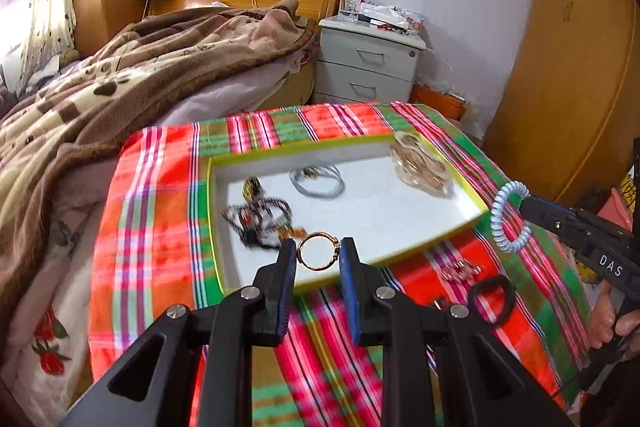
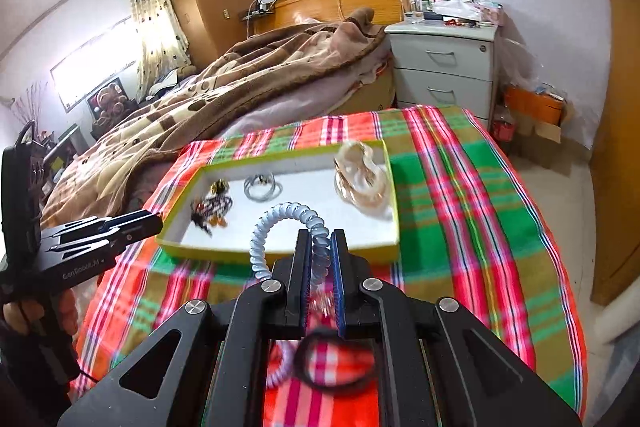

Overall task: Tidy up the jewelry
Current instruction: 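Carry the coiled hair tie into the box lid while the left tool carries the gold ring there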

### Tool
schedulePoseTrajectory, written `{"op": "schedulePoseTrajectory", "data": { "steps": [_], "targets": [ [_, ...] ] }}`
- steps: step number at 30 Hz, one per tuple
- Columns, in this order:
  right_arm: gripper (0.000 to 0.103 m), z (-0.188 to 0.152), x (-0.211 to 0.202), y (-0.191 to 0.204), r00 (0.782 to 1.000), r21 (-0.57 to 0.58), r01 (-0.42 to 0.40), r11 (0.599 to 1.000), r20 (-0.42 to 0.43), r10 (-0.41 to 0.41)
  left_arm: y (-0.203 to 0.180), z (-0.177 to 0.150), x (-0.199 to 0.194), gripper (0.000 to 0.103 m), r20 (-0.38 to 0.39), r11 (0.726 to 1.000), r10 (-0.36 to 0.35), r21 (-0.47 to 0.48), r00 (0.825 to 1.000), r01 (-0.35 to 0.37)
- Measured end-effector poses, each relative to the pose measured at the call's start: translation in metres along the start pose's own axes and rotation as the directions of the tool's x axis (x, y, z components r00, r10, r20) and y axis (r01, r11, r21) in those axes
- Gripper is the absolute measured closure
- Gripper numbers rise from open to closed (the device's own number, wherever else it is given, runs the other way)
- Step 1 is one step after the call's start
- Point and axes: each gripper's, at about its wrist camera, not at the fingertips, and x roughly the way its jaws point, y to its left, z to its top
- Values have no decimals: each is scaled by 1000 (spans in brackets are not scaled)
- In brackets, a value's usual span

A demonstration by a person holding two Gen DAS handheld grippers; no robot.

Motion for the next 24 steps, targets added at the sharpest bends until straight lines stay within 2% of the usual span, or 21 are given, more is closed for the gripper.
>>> {"op": "schedulePoseTrajectory", "data": {
  "steps": [10, 17, 24],
  "targets": [
    [93, 25, 60, -5, 997, 19, 14, 1000, -72, -12, 11, 31, 41, 80, -26, 1000, -11, -5, 1000, 11],
    [93, 35, 94, -9, 993, 22, 20, 1000, -120, -17, 13, 36, 72, 80, -73, 1000, -18, -16, 997, 17],
    [93, 45, 121, 1, 988, -17, 25, 1000, -153, -28, 10, 34, 86, 80, -95, 1000, -18, -18, 995, 17]
  ]
}}
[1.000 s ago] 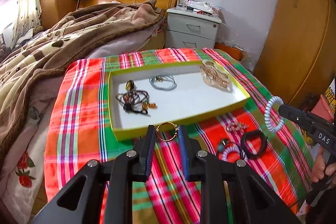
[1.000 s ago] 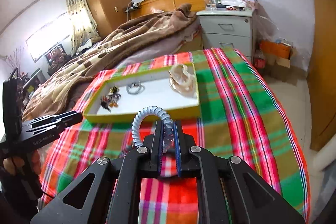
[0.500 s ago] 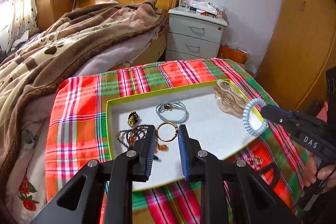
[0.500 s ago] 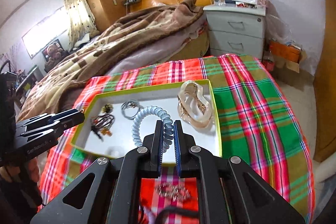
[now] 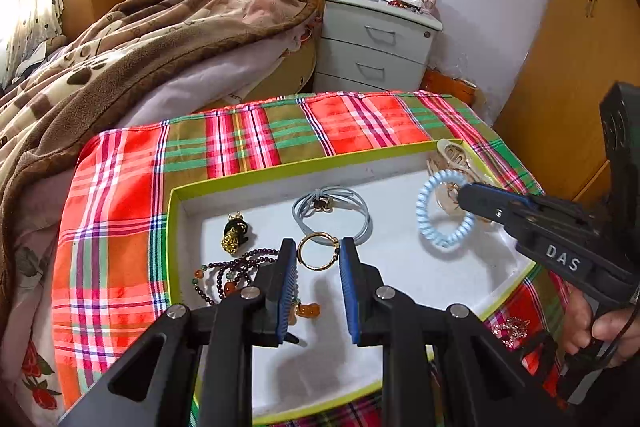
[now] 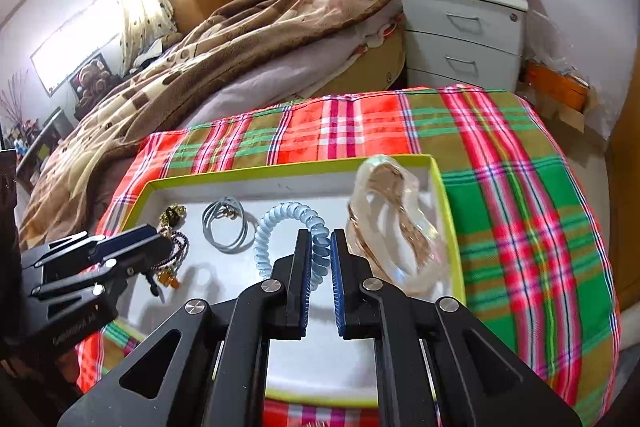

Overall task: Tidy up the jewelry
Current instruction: 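Carry the coiled hair tie into the box lid while the left tool carries the gold ring there, then open both tools to release the coiled hair tie and gold ring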

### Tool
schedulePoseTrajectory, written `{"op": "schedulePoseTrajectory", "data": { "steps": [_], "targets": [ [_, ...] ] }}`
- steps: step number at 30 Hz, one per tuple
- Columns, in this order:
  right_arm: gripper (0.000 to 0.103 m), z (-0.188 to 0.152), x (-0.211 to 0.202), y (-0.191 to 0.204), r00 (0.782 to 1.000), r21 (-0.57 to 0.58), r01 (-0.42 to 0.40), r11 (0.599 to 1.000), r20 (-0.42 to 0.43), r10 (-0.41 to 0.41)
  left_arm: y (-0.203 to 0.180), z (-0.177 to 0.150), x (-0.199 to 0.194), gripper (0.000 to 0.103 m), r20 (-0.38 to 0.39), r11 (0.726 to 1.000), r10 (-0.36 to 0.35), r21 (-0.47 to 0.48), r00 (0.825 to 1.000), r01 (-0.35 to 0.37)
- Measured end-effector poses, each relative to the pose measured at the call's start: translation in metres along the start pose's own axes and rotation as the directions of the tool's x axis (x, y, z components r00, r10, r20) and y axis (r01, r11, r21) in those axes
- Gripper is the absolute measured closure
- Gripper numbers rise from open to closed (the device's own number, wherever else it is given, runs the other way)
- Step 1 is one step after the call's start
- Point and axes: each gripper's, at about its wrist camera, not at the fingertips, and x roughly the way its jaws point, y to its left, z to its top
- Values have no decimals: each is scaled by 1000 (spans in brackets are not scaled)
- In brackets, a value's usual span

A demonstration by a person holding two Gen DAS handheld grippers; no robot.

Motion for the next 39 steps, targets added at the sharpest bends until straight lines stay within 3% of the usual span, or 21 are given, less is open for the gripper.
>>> {"op": "schedulePoseTrajectory", "data": {
  "steps": [6, 19, 32, 39],
  "targets": [
    [93, 9, 18, 19, 996, -105, 84, 991, -12, -86, -4, -1, 13, 80, -22, 1000, 0, 18, 1000, 0],
    [93, 15, 43, 26, 988, -195, 136, 971, -51, -149, -5, -3, 29, 80, -59, 1000, 4, 23, 998, -3],
    [93, 16, 44, 30, 990, -213, 126, 969, -38, -137, -2, -4, 33, 79, -70, 1000, 2, -4, 998, -2],
    [91, 16, 43, 30, 990, -208, 127, 970, -33, -137, -1, -4, 32, 72, -71, 1000, -2, -7, 997, 1]
  ]
}}
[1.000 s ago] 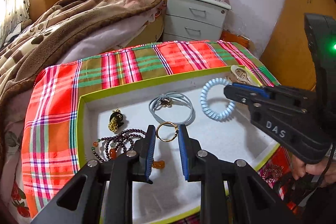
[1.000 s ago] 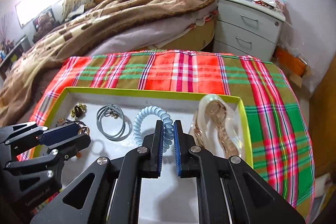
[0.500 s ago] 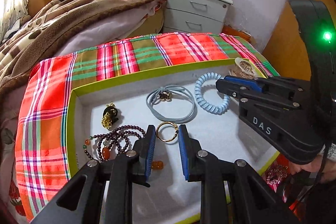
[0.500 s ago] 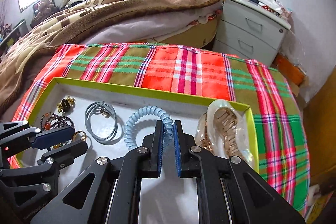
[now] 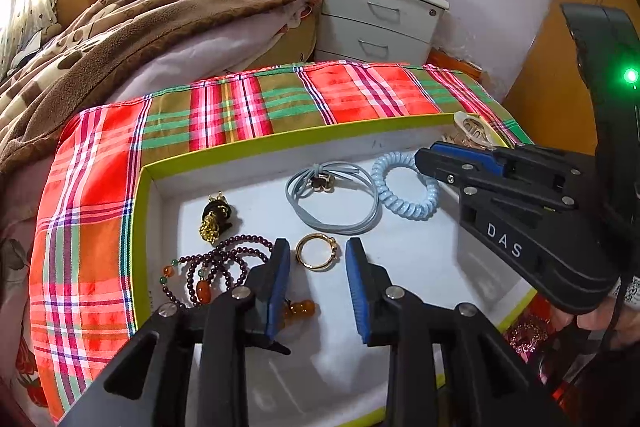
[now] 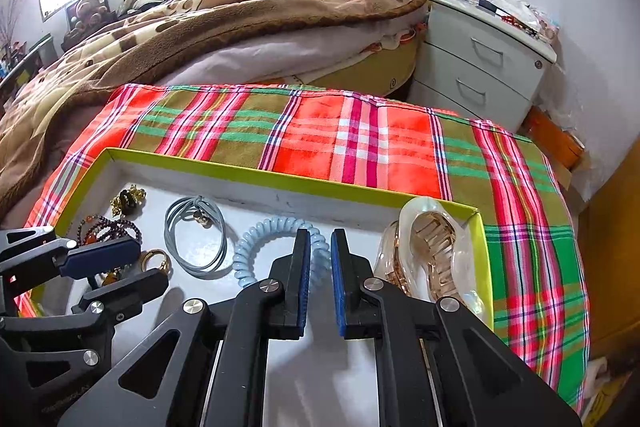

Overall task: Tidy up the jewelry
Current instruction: 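Open both tools to release the coiled hair tie and gold ring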

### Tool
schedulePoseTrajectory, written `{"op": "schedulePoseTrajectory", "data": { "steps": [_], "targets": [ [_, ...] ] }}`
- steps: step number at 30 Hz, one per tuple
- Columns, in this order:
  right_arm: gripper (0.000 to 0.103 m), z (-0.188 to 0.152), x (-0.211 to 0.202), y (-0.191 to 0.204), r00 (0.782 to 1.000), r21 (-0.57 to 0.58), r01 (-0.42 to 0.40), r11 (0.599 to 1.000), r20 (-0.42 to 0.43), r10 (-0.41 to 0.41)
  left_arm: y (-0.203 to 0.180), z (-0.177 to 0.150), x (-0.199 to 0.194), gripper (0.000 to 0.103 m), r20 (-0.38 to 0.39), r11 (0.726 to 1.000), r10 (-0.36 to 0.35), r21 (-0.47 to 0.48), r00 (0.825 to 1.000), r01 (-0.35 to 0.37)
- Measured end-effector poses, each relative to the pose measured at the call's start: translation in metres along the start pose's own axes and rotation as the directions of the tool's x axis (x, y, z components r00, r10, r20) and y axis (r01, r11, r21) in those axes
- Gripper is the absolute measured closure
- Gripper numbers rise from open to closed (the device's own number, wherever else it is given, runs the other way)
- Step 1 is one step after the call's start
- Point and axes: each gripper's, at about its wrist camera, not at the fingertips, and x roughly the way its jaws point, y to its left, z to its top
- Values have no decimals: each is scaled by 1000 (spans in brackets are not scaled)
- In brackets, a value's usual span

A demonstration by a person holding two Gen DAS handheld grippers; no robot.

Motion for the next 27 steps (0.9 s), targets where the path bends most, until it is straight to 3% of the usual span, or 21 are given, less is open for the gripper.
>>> {"op": "schedulePoseTrajectory", "data": {
  "steps": [13, 27],
  "targets": [
    [89, -1, -12, -2, 999, 14, -24, 1000, 32, 24, -3, 0, -13, 67, 25, 1000, 0, 3, 1000, 0],
    [89, -14, -51, -5, 994, 56, -49, 997, 100, 44, -17, -9, -48, 67, 72, 1000, 9, 23, 997, -11]
  ]
}}
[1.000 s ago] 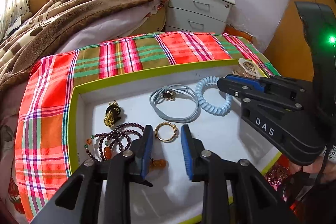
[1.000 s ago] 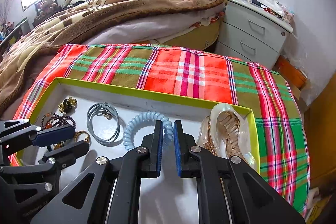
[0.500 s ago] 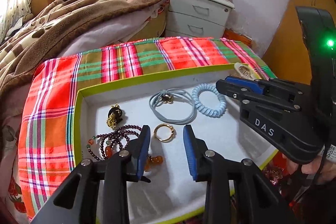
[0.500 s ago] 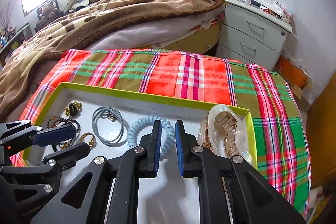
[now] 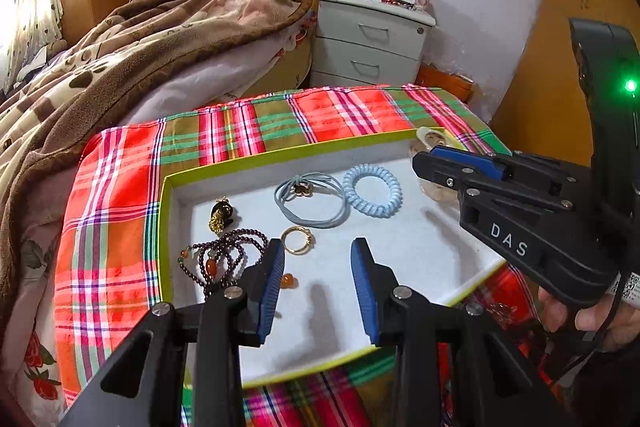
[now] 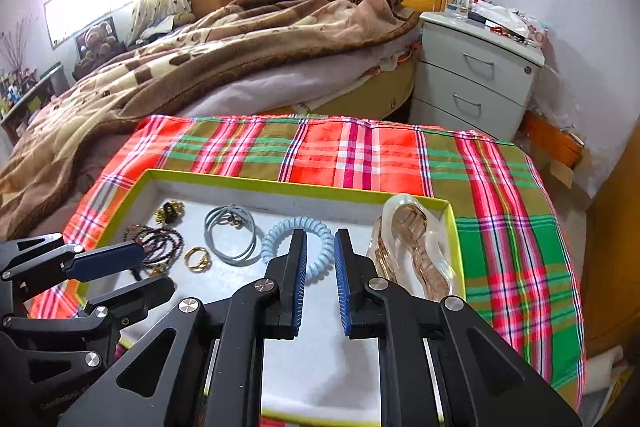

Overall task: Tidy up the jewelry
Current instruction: 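Open both tools to release the coiled hair tie and gold ring, then move both open tools out of the box toward the remaining jewelry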

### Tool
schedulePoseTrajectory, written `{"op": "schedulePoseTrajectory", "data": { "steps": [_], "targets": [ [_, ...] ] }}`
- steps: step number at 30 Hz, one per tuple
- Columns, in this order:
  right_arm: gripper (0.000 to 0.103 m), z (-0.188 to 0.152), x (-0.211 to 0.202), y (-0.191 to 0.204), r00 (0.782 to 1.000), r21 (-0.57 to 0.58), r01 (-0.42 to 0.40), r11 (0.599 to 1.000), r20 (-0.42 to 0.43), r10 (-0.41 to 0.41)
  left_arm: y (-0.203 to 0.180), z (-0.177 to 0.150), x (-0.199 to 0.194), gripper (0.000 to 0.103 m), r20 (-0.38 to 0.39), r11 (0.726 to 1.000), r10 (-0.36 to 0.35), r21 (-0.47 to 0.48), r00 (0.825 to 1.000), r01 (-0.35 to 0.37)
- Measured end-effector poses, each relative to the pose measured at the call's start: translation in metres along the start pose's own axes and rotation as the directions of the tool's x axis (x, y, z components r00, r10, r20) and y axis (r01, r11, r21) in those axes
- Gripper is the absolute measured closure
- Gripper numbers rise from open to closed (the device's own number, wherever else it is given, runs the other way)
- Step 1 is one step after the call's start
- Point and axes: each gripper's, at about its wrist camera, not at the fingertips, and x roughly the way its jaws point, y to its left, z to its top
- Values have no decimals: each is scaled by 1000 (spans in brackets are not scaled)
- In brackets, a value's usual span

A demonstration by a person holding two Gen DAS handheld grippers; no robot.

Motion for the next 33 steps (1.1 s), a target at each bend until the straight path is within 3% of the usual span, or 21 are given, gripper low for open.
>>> {"op": "schedulePoseTrajectory", "data": {
  "steps": [11, 16, 21, 33],
  "targets": [
    [87, -27, -56, -14, 997, 59, -17, 998, 72, 13, -11, -18, -33, 67, 35, 999, -37, 15, 999, 36],
    [77, -51, -77, -24, 996, 90, -19, 996, 90, 11, -18, -35, -42, 67, 28, 997, -75, 27, 997, 75],
    [77, -82, -90, -34, 998, 102, 1, 995, 67, -8, -25, -52, -42, 66, -5, 991, -134, 21, 991, 134],
    [73, -138, -94, -58, 999, 195, -19, 981, -23, 24, -33, -74, -39, 66, -40, 989, -148, 14, 988, 149]
  ]
}}
